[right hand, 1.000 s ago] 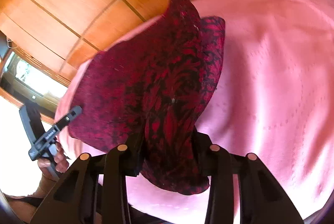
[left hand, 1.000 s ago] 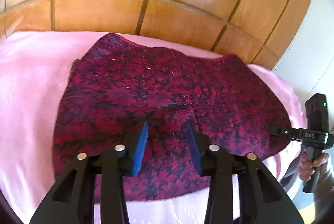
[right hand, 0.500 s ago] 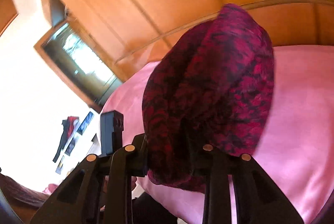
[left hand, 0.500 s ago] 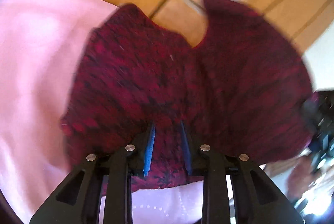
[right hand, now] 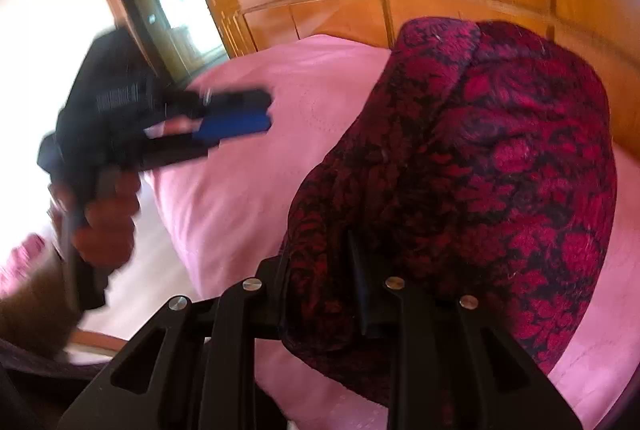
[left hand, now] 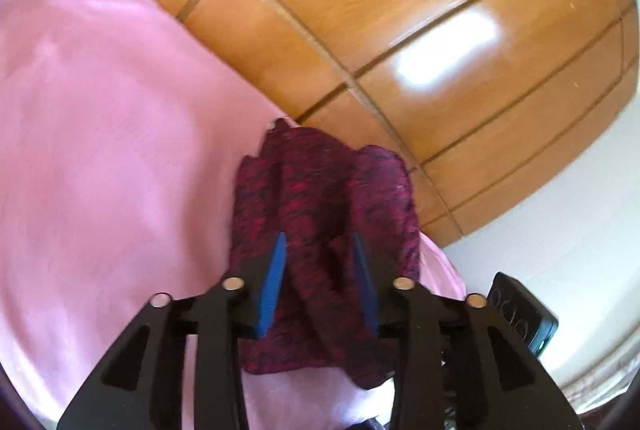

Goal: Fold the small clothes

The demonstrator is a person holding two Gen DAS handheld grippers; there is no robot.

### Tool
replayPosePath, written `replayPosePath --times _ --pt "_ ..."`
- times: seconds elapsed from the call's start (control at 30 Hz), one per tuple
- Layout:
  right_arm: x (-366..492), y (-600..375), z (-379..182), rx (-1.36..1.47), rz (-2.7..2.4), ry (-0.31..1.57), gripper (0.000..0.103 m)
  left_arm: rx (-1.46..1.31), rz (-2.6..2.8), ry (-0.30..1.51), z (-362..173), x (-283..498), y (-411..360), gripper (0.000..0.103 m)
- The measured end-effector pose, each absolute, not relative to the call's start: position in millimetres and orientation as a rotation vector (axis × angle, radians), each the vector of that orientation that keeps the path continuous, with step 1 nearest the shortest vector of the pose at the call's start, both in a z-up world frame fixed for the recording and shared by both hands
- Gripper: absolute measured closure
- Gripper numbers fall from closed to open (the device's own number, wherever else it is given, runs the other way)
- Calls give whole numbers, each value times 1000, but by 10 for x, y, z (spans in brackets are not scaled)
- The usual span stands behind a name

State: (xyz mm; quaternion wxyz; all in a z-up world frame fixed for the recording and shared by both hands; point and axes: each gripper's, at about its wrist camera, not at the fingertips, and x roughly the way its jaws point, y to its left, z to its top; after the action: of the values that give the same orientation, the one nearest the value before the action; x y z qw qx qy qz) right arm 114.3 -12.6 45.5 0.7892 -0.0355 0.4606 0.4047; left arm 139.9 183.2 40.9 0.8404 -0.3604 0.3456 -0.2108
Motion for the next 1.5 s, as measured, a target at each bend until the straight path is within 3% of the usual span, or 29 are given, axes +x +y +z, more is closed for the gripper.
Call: replayPosePath --times 0.13,0.3,0.33,0.4,0.53,0.57,0.7,0.83,0.97,1.13,1.23,1.5 --pt "1055 -123 446 -106 839 945 80 -707 -551 788 516 1742 1534 53" --pt "906 -145 453 -148 828 903 78 -625 -652 898 455 2156 1126 53" --pt "886 -78 440 -153 822 894 77 -587 -634 916 442 2217 1055 71" --pt "872 -103 478 -141 831 877 66 -531 -610 929 445 2289 967 84" --pt "842 -306 654 -30 960 884 40 -487 -568 920 535 2317 949 88" --pt "840 -457 744 37 1006 890 39 -478 -564 915 574 2322 958 88" --pt "927 -1052 929 165 985 856 38 -452 -539 900 693 2350 1059 88" --pt "1036 -1329 659 106 813 898 43 -435 -487 890 760 2331 1240 88" --pt "1119 -1083 307 54 772 939 46 -401 -400 916 648 2270 1377 88" --pt "1009 -759 16 -119 718 924 43 -367 -281 948 244 2107 1353 87" --pt "1008 -794 110 -131 750 950 38 -387 -254 915 260 2056 1355 86" --pt "1644 -1018 675 116 706 916 36 -310 -218 870 383 1956 1268 85"
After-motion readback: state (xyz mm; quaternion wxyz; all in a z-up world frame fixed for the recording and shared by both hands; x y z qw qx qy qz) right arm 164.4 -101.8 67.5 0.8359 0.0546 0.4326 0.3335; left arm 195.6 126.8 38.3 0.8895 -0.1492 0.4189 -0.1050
